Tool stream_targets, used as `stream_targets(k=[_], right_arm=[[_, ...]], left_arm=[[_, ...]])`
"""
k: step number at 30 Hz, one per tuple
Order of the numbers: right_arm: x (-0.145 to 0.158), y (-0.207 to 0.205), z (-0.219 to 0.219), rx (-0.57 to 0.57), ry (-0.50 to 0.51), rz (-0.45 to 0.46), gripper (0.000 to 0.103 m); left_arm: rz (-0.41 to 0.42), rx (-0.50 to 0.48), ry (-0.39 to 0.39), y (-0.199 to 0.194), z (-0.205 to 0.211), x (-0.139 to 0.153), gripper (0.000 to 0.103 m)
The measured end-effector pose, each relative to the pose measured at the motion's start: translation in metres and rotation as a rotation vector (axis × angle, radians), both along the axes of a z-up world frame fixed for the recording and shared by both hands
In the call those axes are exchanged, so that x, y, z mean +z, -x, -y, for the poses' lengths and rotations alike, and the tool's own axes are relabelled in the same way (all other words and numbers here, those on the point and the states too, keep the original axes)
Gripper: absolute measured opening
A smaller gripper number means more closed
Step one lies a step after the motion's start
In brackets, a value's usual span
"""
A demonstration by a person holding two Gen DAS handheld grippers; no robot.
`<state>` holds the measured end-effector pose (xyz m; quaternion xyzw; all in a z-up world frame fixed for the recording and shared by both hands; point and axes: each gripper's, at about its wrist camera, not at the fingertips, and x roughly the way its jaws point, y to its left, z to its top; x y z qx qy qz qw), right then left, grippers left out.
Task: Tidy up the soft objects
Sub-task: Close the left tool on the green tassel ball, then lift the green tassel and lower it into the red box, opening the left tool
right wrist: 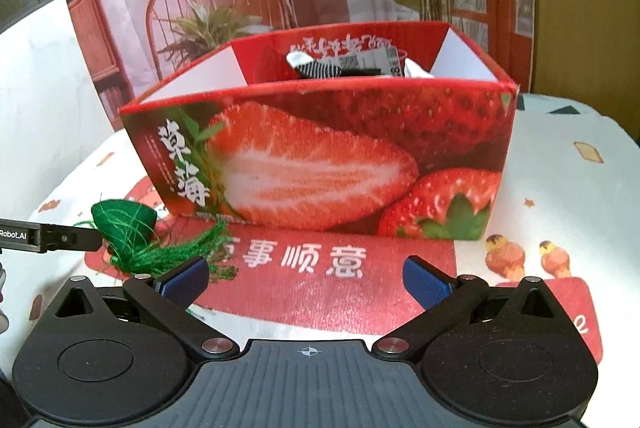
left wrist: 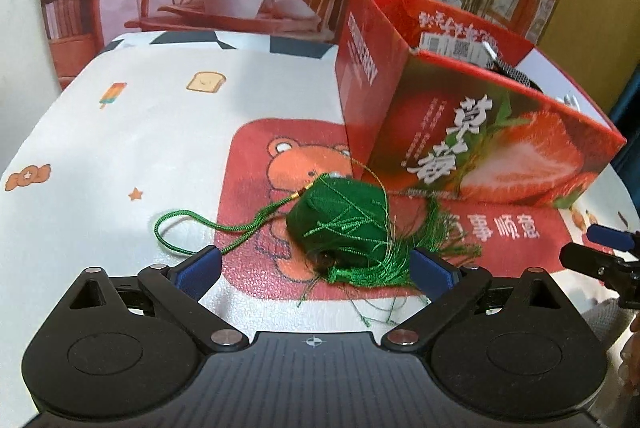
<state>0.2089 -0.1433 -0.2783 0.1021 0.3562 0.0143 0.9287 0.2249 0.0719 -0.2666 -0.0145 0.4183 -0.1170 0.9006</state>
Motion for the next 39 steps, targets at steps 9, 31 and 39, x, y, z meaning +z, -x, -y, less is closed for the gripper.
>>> stream_targets(k=[9,31,39], right_arm=[[-0.004,-0.002,-0.001,0.016,-0.015,-0.016,0.101],[-0.011,-0.002,-0.004,0.054,-0.022,-0.052,0.095],[-0.010,-0.010,-0.010,0.108,0.001,-0.039,0.092]], left_arm=[[0.038,0.019,0.050,-0.016,-0.001,0.006,0.094],[-0.117,-0.228,0.278,-0.020,0.089,-0.013,0.059],[-0.072,-0.148,0.322,-0.023,0.066,0.001,0.060]])
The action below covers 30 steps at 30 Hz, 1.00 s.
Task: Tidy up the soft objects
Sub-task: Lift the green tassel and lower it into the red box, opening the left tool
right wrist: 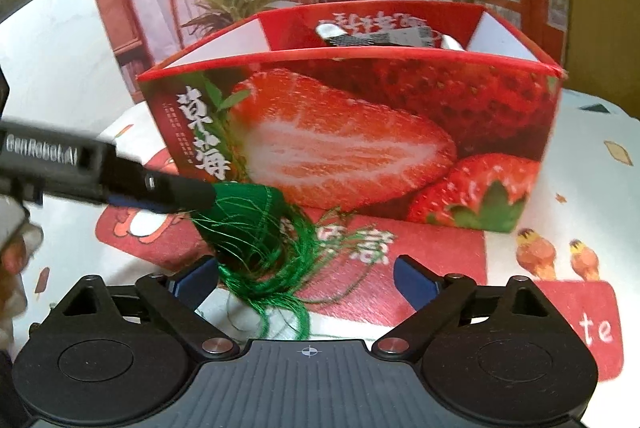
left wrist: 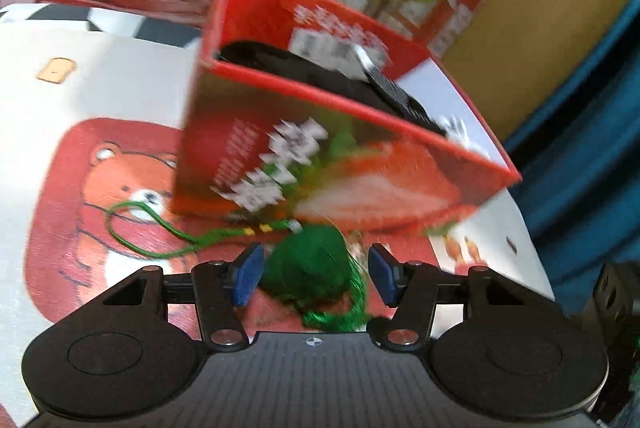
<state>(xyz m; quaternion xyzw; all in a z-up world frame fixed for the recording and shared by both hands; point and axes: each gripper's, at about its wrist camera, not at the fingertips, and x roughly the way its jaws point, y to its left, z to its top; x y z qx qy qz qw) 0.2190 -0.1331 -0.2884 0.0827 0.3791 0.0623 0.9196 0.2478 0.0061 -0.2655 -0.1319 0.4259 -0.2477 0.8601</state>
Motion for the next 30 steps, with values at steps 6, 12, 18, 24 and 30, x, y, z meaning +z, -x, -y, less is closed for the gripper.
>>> stream_targets(k=[6,12,18,24,30], right_arm=[[0.004,-0.018,-0.019,0.095,0.030,0.024,0.088],[-0.005,-0.035,-0.032,0.169,0.061,0.010,0.079],[-0.011,-0.035,-0.029,0.172,0.009,-0.009,0.068],[-0.008,-0.031,-0.022,0.139,-0.007,-0.006,0.052],[0.024,-0.023,-0.017,0.143,-0.005,0.094,0.051]], left_arm=[[-0.041,0.033,0.009,-0.012,0.005,-0.010,0.060],[-0.067,0.004,0.028,-0.015,0.022,-0.022,0.058],[-0.058,-0.015,0.033,-0.011,0.031,-0.024,0.039],[-0.036,-0.017,0.035,-0.004,0.031,-0.012,0.038],[0.082,-0.010,0.044,0.008,0.032,0.035,0.038]])
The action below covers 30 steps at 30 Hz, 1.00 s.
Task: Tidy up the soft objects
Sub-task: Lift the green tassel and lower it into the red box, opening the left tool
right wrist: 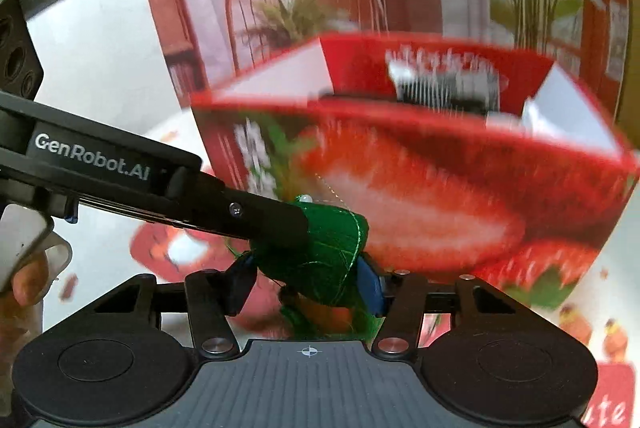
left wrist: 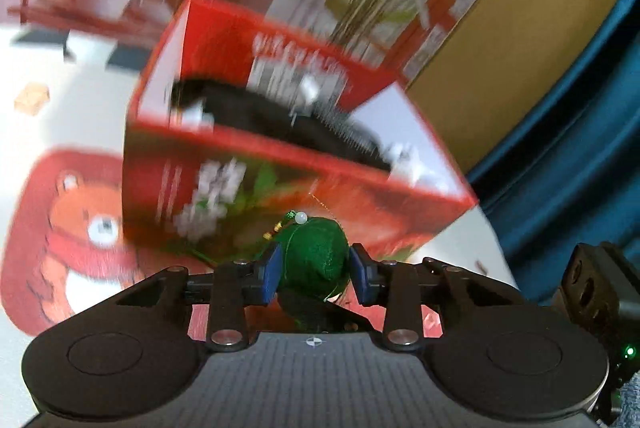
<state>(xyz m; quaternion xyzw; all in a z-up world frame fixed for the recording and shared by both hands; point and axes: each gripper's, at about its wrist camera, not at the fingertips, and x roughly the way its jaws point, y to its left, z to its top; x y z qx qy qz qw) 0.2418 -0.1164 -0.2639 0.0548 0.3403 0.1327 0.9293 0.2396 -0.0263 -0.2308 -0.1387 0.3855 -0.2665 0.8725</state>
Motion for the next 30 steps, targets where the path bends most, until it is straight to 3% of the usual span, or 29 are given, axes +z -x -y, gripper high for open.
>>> stream_targets(k=[11,17,23,30], right_arm=[[0.089,-0.024,-0.006,0.088,0.008,0.231,0.049],[0.130,-0.048,-0.005,0.081,0.039,0.371,0.048],[0.138,-0.071,0.002,0.075,0.096,0.435,0.048],[0.108,-0.085,0.006,0.057,0.130,0.385,0.048]], left_arm=[[0.251,0.074,0.075,-0.002,-0.015,0.099,0.038],[0.362,0.080,0.076,-0.013,-0.006,0.134,0.038],[0.365,0.069,0.069,-0.033,0.006,0.132,0.041],[0.277,0.043,0.049,-0.057,0.009,0.101,0.041]])
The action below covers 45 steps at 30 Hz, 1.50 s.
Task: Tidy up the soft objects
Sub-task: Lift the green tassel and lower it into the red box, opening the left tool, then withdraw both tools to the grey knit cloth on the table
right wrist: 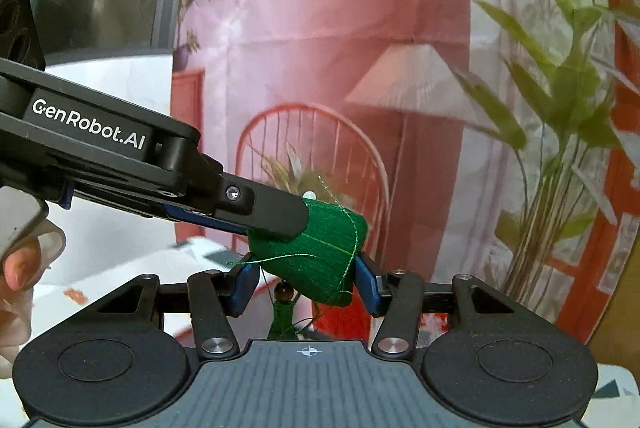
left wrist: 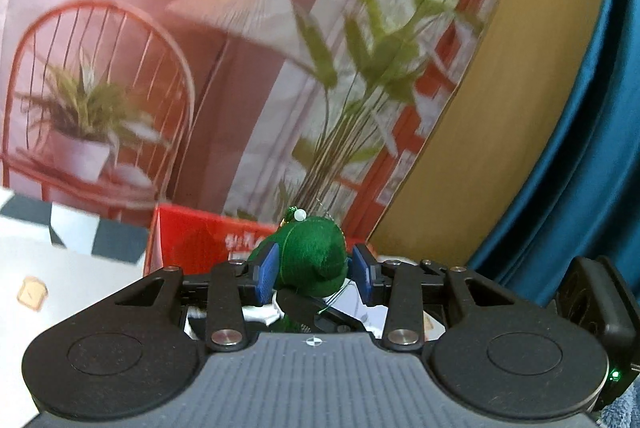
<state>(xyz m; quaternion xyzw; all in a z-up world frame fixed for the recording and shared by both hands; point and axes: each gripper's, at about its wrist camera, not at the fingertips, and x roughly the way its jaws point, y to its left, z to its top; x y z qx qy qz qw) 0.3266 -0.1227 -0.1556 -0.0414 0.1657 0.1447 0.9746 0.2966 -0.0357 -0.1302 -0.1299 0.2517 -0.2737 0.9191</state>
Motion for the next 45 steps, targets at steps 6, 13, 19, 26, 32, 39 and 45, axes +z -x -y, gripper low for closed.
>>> stream_targets(k=[6,13,19,26,32,39,45], right_arm=[[-0.029,-0.006,0.005,-0.020,-0.003,-0.110,0.049],[-0.047,0.000,0.017,-0.079,-0.016,-0.205,0.052],[-0.051,0.022,0.035,-0.123,-0.072,-0.225,0.053],[-0.047,0.063,0.050,-0.159,-0.150,-0.215,0.053],[-0.053,0.101,0.054,-0.168,-0.170,-0.234,0.053],[-0.072,0.143,0.057,-0.187,-0.197,-0.288,0.053],[-0.092,0.171,0.057,-0.208,-0.205,-0.344,0.053]], left_arm=[[-0.098,-0.010,-0.020,-0.011,0.003,-0.029,0.041],[-0.126,0.045,-0.103,-0.013,-0.004,-0.044,0.050],[-0.118,0.079,-0.151,0.002,-0.018,-0.038,0.058],[-0.138,0.101,-0.192,0.046,-0.035,-0.044,0.059],[-0.180,0.111,-0.220,0.089,-0.049,-0.061,0.065],[-0.252,0.122,-0.221,0.130,-0.063,-0.091,0.065],[-0.308,0.144,-0.229,0.149,-0.065,-0.113,0.066]])
